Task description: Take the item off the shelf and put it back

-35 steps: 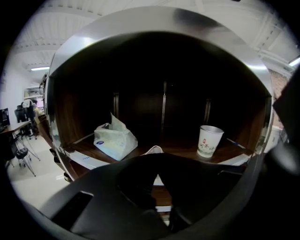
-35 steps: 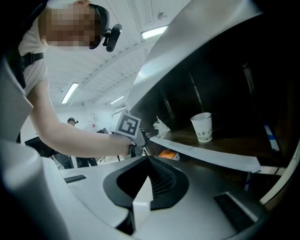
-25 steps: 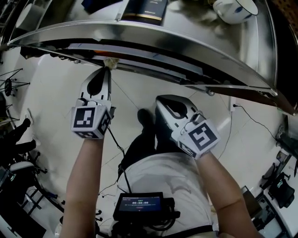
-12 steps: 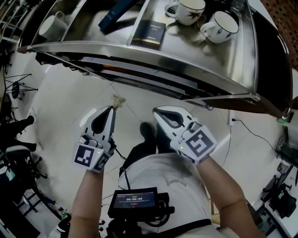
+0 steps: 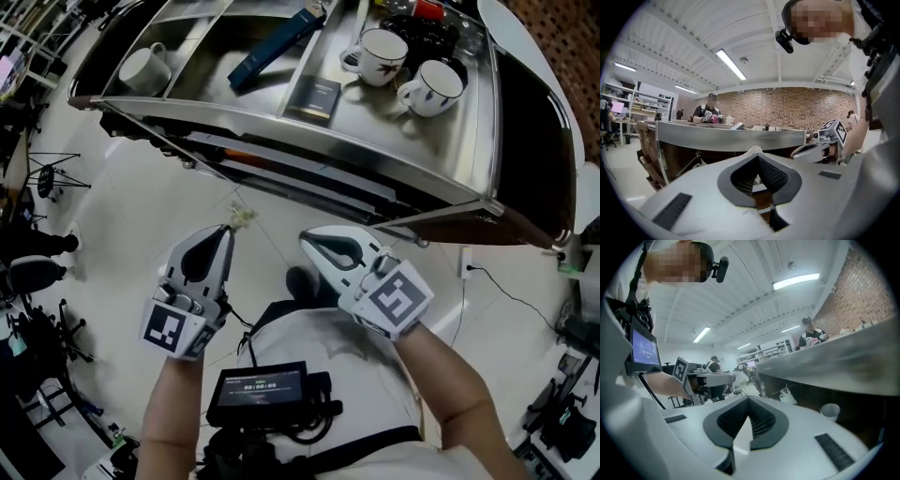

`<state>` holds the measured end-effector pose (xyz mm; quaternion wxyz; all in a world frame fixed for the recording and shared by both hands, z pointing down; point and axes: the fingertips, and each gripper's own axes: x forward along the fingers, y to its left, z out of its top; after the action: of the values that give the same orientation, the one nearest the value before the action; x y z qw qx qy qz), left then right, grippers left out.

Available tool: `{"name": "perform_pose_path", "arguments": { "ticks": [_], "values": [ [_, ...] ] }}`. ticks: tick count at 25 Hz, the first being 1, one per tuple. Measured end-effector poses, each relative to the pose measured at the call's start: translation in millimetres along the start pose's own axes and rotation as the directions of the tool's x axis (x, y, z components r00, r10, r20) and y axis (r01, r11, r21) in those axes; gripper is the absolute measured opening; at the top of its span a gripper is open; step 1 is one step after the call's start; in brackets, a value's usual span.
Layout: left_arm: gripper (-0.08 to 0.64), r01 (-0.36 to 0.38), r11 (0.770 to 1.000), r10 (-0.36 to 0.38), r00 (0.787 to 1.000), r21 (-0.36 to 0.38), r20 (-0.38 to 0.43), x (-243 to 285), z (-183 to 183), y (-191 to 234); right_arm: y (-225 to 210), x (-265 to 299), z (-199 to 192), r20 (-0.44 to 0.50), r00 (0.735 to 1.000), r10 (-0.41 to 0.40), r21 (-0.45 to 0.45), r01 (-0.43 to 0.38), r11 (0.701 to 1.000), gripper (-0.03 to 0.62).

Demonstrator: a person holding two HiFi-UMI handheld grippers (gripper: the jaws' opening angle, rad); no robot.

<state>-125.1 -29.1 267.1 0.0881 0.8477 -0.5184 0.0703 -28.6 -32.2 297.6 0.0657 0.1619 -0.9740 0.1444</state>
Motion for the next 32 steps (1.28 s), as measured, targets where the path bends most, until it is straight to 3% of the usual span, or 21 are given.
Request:
{"name": "perform_pose_path", "arguments": {
  "ticks": [11, 22, 32],
  "values": [
    [0.005, 0.035, 0.998, -0.031, 0.995, -0.046, 0.096, -26, 43, -9, 49, 7, 83, 0.096, 0.986, 0.134, -0.062, -0.129, 0.990, 0.005],
    [0.005, 0.069, 0.995, -0.063, 0.994, -0.067, 0.088, -26, 29, -23, 46, 4, 65, 0.070, 0.991, 0.111, -0.062, -0.106, 0.992, 0.005],
    [0.003, 0.061, 0.997, -0.058, 0.996, -0.037, 0.071, -25, 27, -26, 47, 0, 66, 0.085, 0.992, 0.096, -0.066, -0.091, 0.994, 0.005]
  ]
}}
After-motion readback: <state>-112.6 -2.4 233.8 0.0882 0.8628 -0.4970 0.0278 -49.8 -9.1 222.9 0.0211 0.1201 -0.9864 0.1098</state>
